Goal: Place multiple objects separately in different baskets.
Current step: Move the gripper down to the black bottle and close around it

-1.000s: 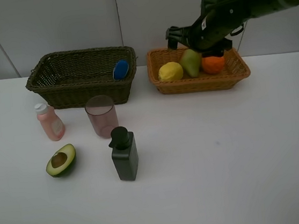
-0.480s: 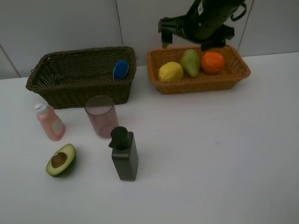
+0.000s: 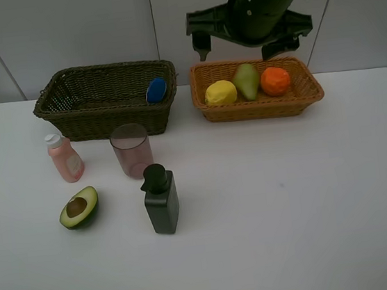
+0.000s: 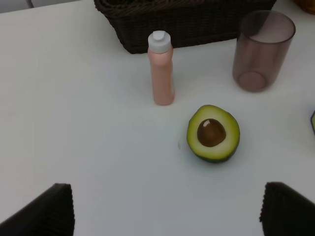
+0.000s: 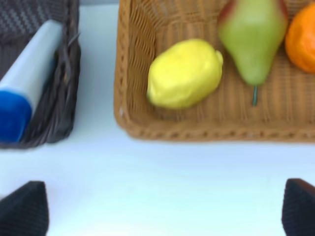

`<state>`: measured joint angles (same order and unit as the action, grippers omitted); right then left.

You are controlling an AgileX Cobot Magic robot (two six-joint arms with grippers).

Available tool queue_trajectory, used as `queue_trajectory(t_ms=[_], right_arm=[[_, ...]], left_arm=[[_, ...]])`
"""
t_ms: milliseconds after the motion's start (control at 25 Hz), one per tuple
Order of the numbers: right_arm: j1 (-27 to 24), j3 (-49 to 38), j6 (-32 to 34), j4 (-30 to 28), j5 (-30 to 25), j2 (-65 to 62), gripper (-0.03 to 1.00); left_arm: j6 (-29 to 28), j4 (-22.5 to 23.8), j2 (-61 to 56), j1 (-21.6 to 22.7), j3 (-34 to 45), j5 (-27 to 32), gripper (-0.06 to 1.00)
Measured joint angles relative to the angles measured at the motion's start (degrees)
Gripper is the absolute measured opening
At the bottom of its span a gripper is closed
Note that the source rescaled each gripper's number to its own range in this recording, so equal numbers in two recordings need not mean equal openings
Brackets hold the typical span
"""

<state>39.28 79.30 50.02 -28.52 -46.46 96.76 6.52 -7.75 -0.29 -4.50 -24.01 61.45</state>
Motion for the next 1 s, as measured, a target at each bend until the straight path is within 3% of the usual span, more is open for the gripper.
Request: queue_trajectory(t_ms=[240, 520, 720, 1000], right_arm=[[8.3, 0.0, 5.6, -1.4, -6.4, -3.1, 1.0], [15.9, 0.0, 12.3, 1.8, -8.9, -4.1, 1.0], [19.9, 0.0, 14.7, 3.4, -8.8, -4.0, 1.0], [20.8, 0.0, 15.6, 8.8, -5.3, 0.7, 1.0]], left_arm=[[0.0, 0.0, 0.0, 0.0, 0.0, 0.0, 1.0], [0.0, 0.0, 0.0, 0.0, 0.0, 0.0, 1.0], [0.0, 0.0, 0.0, 0.0, 0.0, 0.0, 1.0], [0.0, 0.0, 0.0, 0.0, 0.0, 0.0, 1.0]])
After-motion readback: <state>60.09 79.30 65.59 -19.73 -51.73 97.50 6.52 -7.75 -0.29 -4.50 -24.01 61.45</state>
